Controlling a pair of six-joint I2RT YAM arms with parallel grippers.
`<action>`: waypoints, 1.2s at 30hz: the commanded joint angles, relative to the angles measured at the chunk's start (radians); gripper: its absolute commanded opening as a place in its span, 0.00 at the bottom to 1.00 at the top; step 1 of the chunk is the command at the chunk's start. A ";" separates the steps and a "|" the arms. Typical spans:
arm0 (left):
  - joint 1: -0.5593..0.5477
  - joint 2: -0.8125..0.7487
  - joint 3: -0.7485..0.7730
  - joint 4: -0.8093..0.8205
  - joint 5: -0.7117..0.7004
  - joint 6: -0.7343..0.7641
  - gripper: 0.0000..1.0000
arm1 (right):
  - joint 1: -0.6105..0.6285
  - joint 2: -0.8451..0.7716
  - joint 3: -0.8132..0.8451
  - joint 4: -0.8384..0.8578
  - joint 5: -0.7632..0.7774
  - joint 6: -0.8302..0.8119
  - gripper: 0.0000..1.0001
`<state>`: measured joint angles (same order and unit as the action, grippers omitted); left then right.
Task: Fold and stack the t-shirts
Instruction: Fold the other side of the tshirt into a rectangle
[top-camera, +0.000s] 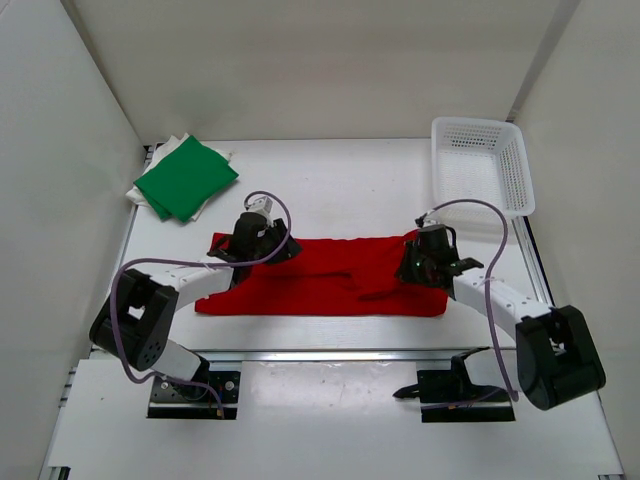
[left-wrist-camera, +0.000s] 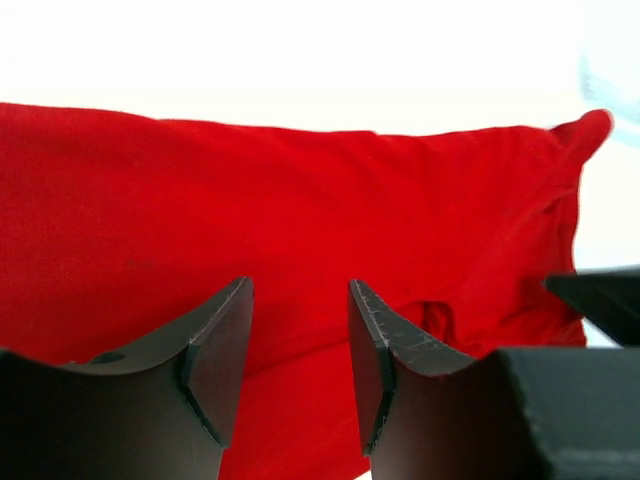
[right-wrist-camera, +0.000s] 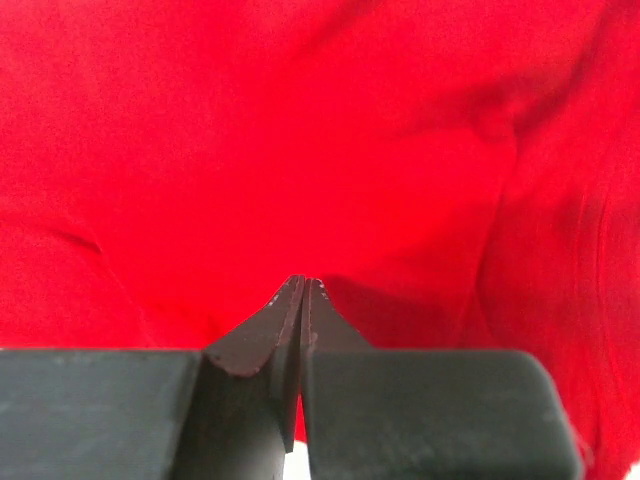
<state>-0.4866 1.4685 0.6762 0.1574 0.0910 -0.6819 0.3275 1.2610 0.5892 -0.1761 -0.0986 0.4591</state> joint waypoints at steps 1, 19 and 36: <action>0.005 0.018 0.017 0.027 0.022 -0.011 0.53 | 0.048 -0.122 -0.072 -0.040 0.026 0.009 0.00; 0.063 0.114 0.124 0.024 0.065 -0.034 0.54 | -0.240 -0.136 -0.095 0.280 -0.173 0.096 0.25; 0.278 0.292 0.077 0.168 0.230 -0.180 0.53 | -0.387 0.198 -0.043 0.538 -0.208 0.090 0.34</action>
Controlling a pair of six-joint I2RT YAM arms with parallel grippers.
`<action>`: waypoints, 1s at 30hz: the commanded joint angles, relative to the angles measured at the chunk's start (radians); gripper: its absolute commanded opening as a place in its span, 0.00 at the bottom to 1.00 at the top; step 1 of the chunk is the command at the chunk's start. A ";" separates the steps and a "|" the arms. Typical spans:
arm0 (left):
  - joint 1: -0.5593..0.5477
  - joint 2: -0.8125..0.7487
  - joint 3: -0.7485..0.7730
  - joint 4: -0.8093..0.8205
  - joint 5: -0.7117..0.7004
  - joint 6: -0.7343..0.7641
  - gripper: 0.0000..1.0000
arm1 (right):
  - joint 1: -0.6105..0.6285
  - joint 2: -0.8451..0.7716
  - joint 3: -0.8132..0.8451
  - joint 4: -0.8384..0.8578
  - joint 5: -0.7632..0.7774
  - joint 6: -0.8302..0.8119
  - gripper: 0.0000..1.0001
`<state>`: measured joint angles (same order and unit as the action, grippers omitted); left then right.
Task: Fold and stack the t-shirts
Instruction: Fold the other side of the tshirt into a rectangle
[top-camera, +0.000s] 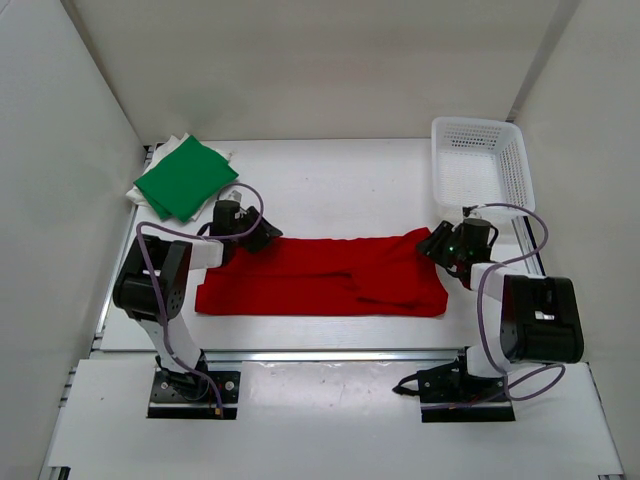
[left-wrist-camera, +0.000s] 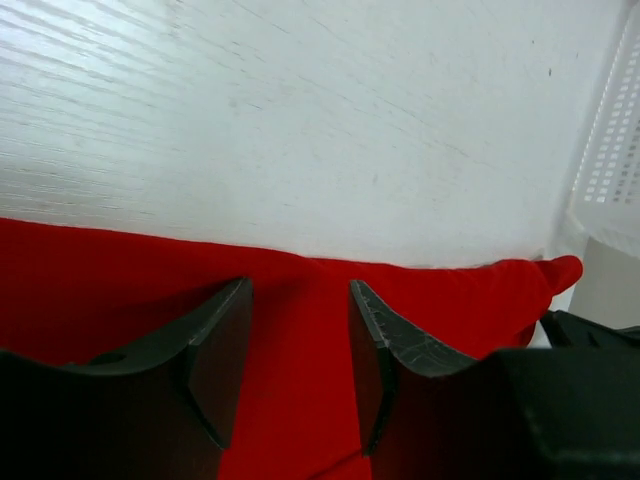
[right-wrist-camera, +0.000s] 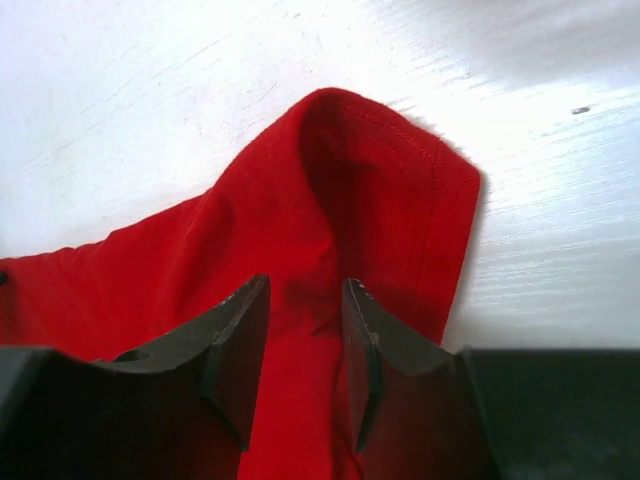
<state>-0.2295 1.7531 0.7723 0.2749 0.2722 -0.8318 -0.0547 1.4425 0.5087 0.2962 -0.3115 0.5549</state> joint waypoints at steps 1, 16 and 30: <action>0.031 0.012 -0.019 0.053 0.051 -0.036 0.53 | -0.007 0.030 0.045 0.051 -0.014 -0.003 0.33; 0.136 0.006 -0.076 0.087 0.047 -0.056 0.53 | -0.073 0.057 0.057 0.011 0.017 0.025 0.01; -0.039 -0.202 -0.085 0.041 -0.017 -0.009 0.56 | 0.136 -0.388 -0.113 -0.154 0.157 0.069 0.09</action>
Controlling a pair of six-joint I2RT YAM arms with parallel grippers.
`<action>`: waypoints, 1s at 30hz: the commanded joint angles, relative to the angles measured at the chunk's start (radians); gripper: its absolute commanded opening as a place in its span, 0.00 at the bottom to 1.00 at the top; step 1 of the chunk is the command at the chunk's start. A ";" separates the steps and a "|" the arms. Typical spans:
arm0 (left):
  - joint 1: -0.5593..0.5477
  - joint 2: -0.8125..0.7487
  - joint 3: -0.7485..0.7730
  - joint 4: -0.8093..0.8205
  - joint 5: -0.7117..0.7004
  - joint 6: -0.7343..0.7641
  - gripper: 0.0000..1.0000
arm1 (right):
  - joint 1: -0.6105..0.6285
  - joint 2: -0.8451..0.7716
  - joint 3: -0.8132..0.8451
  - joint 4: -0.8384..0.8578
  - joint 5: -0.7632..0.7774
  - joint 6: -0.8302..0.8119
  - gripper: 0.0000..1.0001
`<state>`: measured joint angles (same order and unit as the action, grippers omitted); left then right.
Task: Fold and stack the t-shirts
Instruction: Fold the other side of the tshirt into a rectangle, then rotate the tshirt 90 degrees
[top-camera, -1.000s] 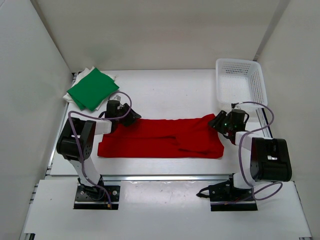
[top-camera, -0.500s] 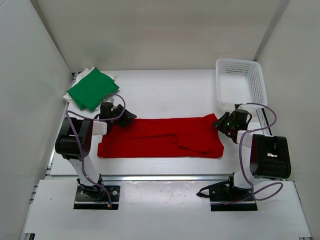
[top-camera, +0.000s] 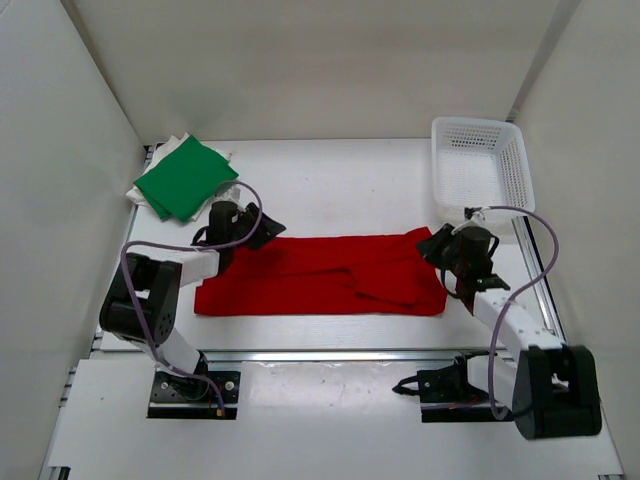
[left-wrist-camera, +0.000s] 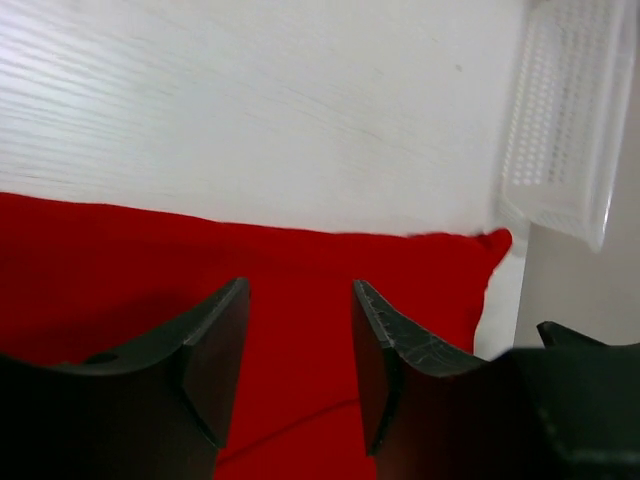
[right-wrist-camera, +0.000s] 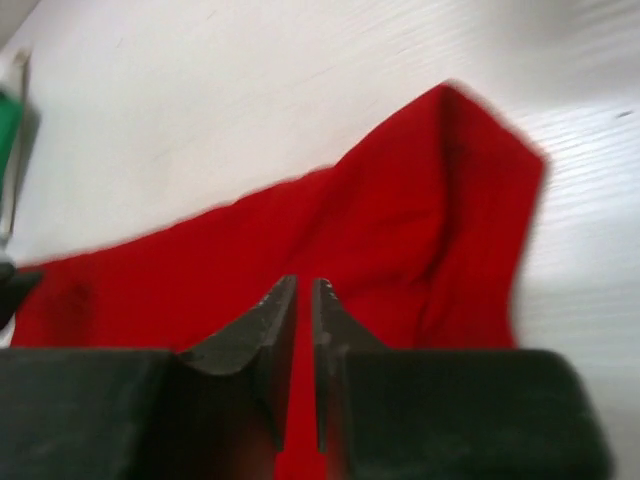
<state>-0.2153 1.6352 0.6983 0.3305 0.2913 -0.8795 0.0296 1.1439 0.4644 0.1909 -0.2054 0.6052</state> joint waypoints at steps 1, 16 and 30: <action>-0.079 -0.101 -0.031 -0.019 -0.044 0.049 0.55 | 0.079 -0.129 -0.111 -0.056 0.049 0.042 0.04; -0.162 -0.339 -0.134 -0.099 -0.029 0.131 0.57 | 0.312 -0.311 -0.261 -0.261 0.149 0.105 0.00; -0.194 -0.528 -0.085 -0.261 0.074 0.229 0.59 | 0.415 0.432 0.187 -0.056 0.123 0.022 0.00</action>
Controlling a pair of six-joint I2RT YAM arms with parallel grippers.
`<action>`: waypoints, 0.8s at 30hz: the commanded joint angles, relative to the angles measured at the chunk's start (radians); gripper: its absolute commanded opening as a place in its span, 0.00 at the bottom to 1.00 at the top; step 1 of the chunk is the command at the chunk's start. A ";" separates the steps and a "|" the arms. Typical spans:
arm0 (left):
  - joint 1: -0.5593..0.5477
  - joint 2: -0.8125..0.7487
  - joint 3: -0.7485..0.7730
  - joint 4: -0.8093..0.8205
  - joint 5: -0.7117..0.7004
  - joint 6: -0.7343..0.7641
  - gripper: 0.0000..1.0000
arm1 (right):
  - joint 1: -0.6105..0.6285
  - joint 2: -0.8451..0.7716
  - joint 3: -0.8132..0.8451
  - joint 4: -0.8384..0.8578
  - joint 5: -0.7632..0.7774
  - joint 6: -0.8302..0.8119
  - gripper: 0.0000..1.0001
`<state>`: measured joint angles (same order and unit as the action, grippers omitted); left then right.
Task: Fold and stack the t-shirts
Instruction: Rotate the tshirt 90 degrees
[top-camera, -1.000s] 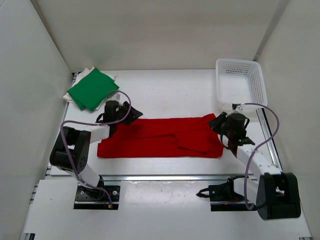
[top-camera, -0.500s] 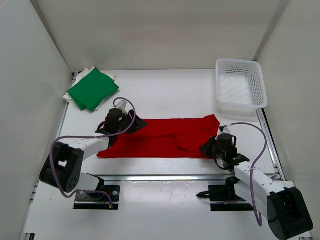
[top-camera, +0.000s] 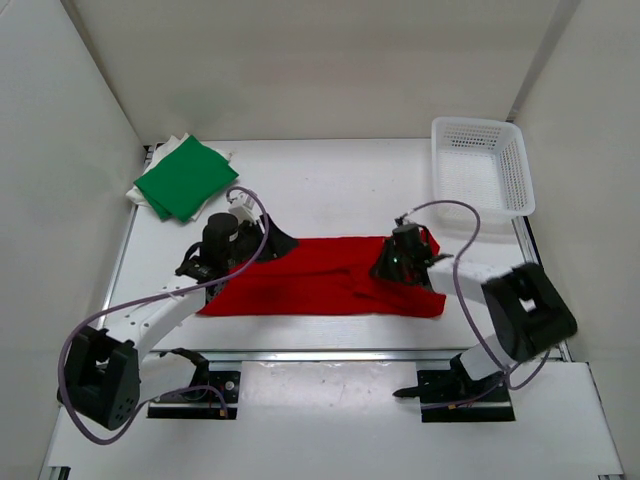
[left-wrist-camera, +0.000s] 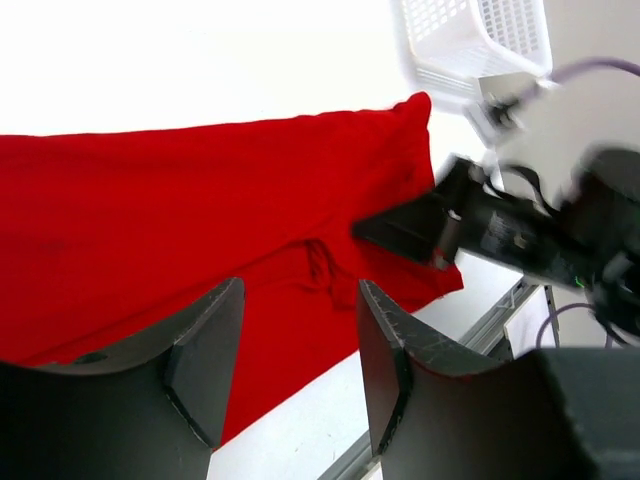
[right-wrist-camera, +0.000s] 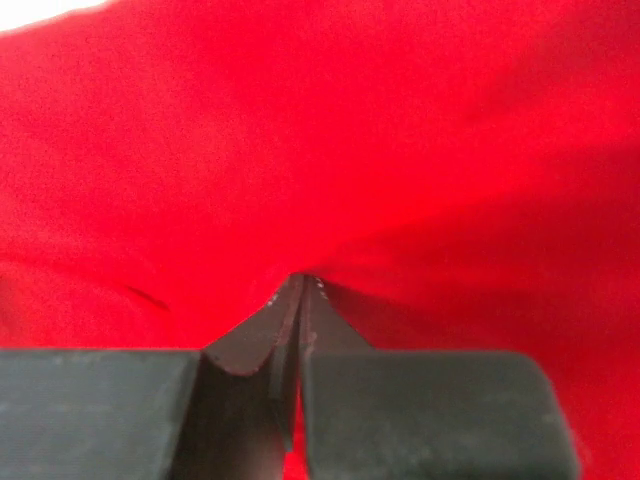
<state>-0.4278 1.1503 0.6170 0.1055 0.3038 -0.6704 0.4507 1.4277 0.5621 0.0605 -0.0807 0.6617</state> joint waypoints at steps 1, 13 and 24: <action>0.021 -0.052 -0.003 -0.043 0.057 0.025 0.59 | -0.018 0.181 0.160 0.070 -0.014 -0.051 0.00; 0.121 -0.142 0.030 -0.161 0.070 0.040 0.65 | -0.076 1.035 1.964 -0.614 -0.255 -0.241 0.19; 0.147 -0.192 -0.017 -0.199 0.061 0.043 0.73 | 0.155 0.283 0.605 -0.011 -0.174 -0.150 0.42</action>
<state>-0.2863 0.9993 0.6083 -0.0711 0.3527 -0.6464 0.4919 1.7287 1.4296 -0.1371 -0.2722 0.4259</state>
